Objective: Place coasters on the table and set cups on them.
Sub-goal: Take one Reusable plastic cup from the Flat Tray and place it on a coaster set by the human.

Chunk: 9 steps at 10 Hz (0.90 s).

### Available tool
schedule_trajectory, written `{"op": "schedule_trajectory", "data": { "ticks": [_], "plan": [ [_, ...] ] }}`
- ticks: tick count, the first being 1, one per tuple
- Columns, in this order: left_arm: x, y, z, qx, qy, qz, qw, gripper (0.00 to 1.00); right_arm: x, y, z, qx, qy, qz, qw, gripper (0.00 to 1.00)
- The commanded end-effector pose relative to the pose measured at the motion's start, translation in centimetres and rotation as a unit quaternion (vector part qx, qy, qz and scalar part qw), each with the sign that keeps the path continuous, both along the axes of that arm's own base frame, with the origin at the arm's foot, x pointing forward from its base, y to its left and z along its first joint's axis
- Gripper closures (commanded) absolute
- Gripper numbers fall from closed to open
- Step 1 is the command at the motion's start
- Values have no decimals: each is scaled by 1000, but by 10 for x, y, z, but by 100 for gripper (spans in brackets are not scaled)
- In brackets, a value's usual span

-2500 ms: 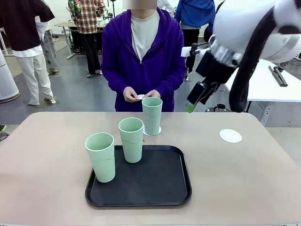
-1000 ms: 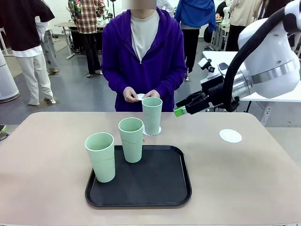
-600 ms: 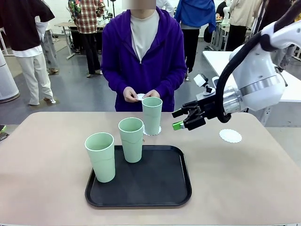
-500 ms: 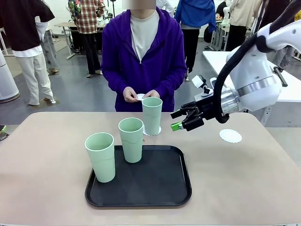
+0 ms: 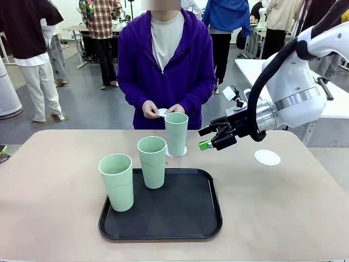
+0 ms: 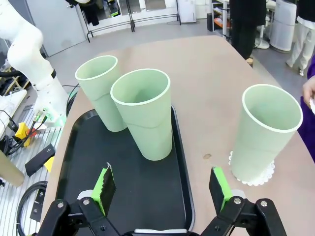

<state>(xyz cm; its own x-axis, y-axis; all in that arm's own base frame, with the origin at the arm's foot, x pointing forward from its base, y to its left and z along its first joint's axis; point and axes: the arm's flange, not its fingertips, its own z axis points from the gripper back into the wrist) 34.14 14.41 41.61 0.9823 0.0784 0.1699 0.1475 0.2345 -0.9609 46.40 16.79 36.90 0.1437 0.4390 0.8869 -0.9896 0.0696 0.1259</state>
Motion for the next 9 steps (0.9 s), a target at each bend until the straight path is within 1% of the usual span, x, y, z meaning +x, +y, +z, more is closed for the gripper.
{"op": "schedule_trajectory", "data": {
  "ticks": [1, 2, 3, 4, 6, 7, 8, 9],
  "plan": [
    [-1, 1, 2, -6, -8, -1, 1000, 0, 0, 1, 0, 0, 0, 0, 1000, 0],
    [-1, 1, 2, -6, -8, -1, 1000, 0, -4, 12, -10, 4, 0, 37, 999, 0],
    [-1, 1, 2, -6, -8, -1, 1000, 0, -4, 27, -23, 16, -8, 55, 998, 0],
    [-1, 1, 2, -6, -8, -1, 1000, 0, -7, 38, -34, 12, -12, 70, 997, 0],
    [-1, 1, 2, -6, -8, -1, 1000, 0, -6, 49, -51, -3, -30, 78, 996, 0],
    [-1, 1, 2, -6, -8, -1, 1000, 0, -1, 51, -58, 2, -26, 76, 997, 0],
    [-1, 1, 2, -6, -8, -1, 1000, 0, 3, 55, -65, 8, -33, 77, 996, 0],
    [-1, 1, 2, -6, -8, -1, 1000, 0, 5, 60, -69, 20, -33, 85, 996, 0]
  ]
}}
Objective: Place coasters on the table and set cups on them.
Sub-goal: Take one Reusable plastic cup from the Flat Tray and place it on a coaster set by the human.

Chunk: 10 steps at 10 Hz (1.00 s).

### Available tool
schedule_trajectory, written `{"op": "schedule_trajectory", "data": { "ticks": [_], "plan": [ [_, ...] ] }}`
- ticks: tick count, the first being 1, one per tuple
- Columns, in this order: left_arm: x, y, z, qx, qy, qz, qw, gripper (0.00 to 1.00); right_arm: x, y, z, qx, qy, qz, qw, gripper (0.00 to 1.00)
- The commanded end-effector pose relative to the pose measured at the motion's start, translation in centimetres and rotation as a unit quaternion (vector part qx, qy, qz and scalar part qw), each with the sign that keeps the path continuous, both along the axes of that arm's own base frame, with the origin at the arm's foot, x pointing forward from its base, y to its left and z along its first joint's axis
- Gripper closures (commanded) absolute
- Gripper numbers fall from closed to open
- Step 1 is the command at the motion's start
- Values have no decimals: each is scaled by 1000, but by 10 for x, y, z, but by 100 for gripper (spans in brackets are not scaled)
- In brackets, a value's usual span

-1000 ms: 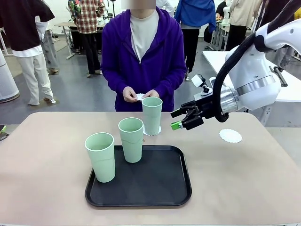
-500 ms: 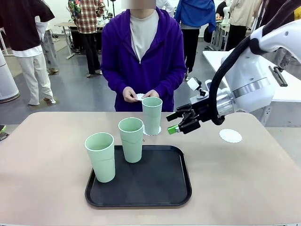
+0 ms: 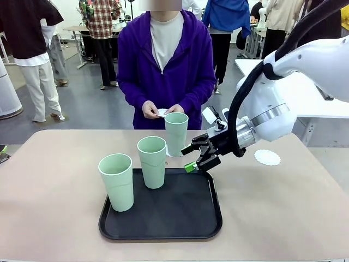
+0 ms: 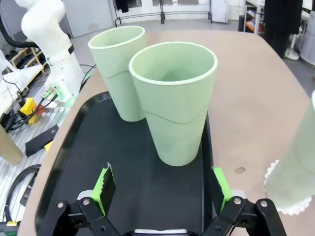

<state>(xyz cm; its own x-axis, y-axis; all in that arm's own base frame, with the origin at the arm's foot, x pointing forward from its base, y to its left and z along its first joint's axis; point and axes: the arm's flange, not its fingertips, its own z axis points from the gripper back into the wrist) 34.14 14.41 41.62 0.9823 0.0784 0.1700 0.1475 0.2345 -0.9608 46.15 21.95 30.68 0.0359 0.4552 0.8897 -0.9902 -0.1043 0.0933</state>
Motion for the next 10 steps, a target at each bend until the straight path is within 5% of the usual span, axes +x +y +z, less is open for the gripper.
{"op": "schedule_trajectory", "data": {
  "ticks": [1, 10],
  "plan": [
    [-1, 1, 2, -6, -8, -1, 1000, 0, 10, 13, -11, 32, -15, 4, 999, 0],
    [-1, 1, 2, -6, -8, -1, 1000, 0, 10, 15, -15, 35, 8, 7, 999, 0]
  ]
}}
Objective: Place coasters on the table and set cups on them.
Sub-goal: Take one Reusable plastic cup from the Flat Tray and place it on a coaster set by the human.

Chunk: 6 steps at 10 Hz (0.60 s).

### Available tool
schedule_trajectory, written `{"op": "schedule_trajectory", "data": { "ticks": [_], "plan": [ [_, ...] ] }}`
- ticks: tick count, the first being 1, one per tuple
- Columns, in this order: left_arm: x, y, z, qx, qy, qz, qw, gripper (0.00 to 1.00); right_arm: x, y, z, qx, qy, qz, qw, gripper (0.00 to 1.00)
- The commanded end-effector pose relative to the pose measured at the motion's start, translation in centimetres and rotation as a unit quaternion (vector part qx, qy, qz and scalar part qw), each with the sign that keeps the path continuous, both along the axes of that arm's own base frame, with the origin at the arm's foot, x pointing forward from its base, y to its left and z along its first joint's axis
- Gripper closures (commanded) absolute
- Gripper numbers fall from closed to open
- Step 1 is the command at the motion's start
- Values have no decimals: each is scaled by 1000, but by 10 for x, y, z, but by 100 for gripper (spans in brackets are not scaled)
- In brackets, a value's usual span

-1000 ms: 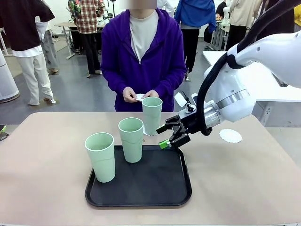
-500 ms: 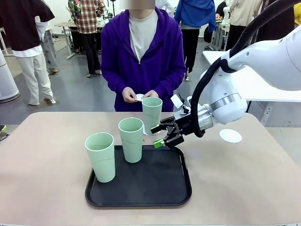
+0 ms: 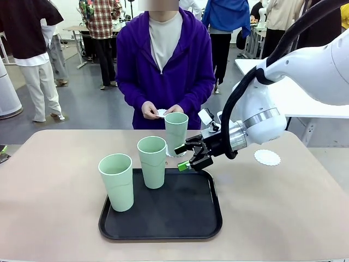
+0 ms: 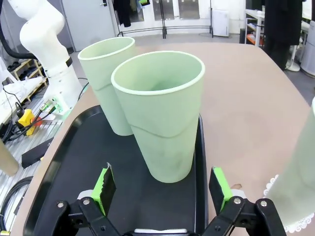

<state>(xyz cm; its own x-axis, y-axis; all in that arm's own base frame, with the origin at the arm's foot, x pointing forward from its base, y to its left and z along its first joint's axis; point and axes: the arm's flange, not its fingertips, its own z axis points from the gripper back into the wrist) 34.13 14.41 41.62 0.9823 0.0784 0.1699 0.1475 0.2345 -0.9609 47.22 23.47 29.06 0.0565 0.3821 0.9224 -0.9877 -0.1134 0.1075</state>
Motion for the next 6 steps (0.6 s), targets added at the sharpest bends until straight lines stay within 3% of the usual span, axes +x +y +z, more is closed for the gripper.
{"op": "schedule_trajectory", "data": {
  "ticks": [1, 3, 6],
  "plan": [
    [-1, 1, 2, -6, -8, -1, 1000, 0, 0, 0, 0, 0, 0, 0, 1000, 0],
    [-1, 1, 2, -6, -8, -1, 1000, 0, -4, 3, -3, 31, 19, -80, 996, 0],
    [-1, 1, 2, -6, -8, -1, 1000, 0, -16, 3, -10, 37, 47, -74, 995, 0]
  ]
}}
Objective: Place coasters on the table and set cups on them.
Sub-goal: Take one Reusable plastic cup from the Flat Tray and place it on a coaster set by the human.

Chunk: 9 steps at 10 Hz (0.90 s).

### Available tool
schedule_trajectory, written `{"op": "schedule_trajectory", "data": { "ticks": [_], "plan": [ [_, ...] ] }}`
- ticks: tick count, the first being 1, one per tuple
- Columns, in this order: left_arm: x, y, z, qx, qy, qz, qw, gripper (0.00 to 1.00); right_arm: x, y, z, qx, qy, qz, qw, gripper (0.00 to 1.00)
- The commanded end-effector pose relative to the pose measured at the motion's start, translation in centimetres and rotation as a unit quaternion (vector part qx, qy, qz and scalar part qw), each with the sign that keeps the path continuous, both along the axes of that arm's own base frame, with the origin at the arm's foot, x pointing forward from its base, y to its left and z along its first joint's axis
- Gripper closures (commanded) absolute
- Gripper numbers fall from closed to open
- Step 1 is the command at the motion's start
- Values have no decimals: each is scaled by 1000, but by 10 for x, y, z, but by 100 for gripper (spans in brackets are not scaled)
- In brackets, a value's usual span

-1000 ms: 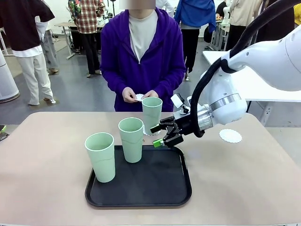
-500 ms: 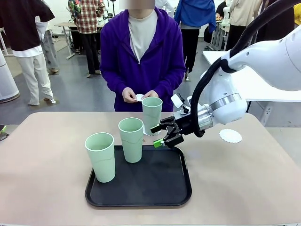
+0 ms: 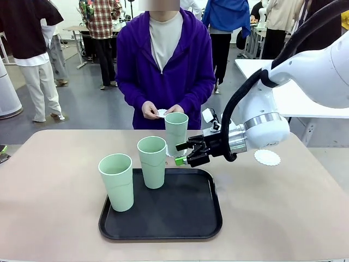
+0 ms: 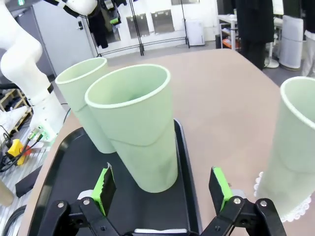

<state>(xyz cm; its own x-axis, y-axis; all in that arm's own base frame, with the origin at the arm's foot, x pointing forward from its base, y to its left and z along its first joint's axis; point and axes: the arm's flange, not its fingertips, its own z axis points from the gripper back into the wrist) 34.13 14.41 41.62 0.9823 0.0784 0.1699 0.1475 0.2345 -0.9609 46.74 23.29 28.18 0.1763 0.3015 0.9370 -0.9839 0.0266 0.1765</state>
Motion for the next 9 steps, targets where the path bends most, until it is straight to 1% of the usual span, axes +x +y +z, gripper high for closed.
{"op": "schedule_trajectory", "data": {
  "ticks": [1, 3, 4, 6, 9],
  "plan": [
    [-1, 1, 2, -6, -8, -1, 1000, 0, -12, 6, -3, 5, 19, 11, 1000, 0],
    [-1, 1, 2, -6, -8, -1, 1000, 0, -13, 9, -5, 9, 34, 24, 999, 0],
    [-1, 1, 2, -6, -8, -1, 1000, 0, -13, 11, -7, 11, 34, 28, 999, 0],
    [-1, 1, 2, -6, -8, -1, 1000, 0, -6, 15, -9, 42, 3, 17, 999, 0],
    [-1, 1, 2, -6, -8, -1, 1000, 0, 1, 23, -17, 50, 2, 30, 998, 0]
  ]
}}
